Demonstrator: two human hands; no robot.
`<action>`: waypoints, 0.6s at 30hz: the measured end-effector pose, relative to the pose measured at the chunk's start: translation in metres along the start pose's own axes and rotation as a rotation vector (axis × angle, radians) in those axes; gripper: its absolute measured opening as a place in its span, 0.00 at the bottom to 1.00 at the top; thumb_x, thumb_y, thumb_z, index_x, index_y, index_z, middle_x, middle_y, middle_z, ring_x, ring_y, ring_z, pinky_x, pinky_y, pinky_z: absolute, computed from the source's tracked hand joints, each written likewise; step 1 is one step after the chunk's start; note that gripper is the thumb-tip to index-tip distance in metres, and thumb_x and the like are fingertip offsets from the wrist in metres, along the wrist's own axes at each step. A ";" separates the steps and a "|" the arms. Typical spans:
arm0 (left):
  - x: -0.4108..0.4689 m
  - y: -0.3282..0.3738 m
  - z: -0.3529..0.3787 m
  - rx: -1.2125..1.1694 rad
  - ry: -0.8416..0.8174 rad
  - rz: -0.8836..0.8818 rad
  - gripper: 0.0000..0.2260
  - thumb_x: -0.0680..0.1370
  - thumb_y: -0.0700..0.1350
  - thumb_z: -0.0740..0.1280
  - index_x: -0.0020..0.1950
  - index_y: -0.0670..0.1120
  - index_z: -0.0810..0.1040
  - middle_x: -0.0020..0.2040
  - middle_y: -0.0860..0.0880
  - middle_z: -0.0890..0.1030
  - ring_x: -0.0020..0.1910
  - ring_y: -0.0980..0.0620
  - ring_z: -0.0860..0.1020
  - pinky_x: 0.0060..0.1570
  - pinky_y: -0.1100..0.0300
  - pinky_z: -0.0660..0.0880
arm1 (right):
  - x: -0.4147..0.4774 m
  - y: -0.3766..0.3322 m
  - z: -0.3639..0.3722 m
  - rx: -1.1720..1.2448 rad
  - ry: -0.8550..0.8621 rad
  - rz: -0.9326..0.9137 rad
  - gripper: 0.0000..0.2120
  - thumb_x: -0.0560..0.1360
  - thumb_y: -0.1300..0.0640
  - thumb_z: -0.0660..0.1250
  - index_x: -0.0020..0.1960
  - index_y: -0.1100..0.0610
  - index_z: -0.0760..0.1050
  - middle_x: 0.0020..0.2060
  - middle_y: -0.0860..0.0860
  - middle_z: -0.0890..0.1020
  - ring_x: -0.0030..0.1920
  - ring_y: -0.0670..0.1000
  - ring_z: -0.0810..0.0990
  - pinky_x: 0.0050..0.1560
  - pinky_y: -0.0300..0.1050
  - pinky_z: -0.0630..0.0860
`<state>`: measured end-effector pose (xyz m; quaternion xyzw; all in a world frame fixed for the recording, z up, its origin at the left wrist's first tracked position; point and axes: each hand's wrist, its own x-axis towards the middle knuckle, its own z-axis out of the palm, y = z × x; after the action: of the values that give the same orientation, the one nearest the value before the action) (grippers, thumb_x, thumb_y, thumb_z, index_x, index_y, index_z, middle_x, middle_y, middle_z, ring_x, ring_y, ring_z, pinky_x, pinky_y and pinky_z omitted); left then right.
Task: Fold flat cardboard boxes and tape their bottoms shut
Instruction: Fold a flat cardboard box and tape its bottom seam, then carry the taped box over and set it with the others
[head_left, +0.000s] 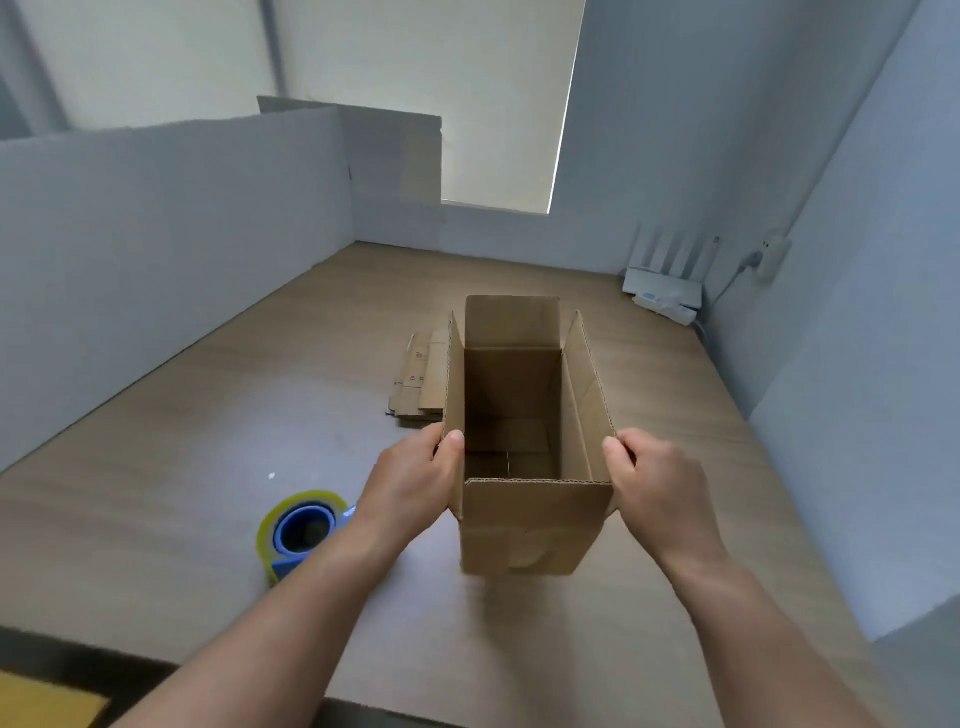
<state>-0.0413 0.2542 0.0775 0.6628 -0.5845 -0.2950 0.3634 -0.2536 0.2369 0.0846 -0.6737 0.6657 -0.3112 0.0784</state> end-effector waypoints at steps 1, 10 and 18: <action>-0.008 0.004 0.001 0.016 0.041 0.009 0.17 0.83 0.49 0.55 0.37 0.41 0.69 0.34 0.44 0.74 0.41 0.39 0.76 0.45 0.41 0.76 | -0.003 0.000 -0.006 0.029 0.022 -0.041 0.20 0.79 0.58 0.59 0.28 0.54 0.61 0.23 0.48 0.65 0.26 0.49 0.64 0.28 0.42 0.60; -0.093 0.012 -0.013 0.141 0.446 -0.058 0.18 0.82 0.48 0.56 0.33 0.45 0.64 0.29 0.51 0.67 0.30 0.54 0.69 0.29 0.62 0.64 | -0.023 -0.031 -0.020 0.247 0.009 -0.392 0.12 0.79 0.57 0.61 0.38 0.57 0.76 0.28 0.52 0.75 0.31 0.56 0.72 0.31 0.44 0.61; -0.198 -0.002 -0.050 0.220 0.790 -0.227 0.18 0.83 0.48 0.57 0.32 0.51 0.65 0.28 0.52 0.68 0.28 0.63 0.70 0.30 0.72 0.66 | -0.073 -0.089 0.009 0.402 -0.196 -0.642 0.11 0.79 0.56 0.61 0.43 0.60 0.79 0.30 0.50 0.75 0.28 0.50 0.70 0.29 0.38 0.61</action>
<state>-0.0279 0.4571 0.0969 0.8198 -0.3519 0.0075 0.4518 -0.1674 0.3120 0.1008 -0.8453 0.3364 -0.3784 0.1706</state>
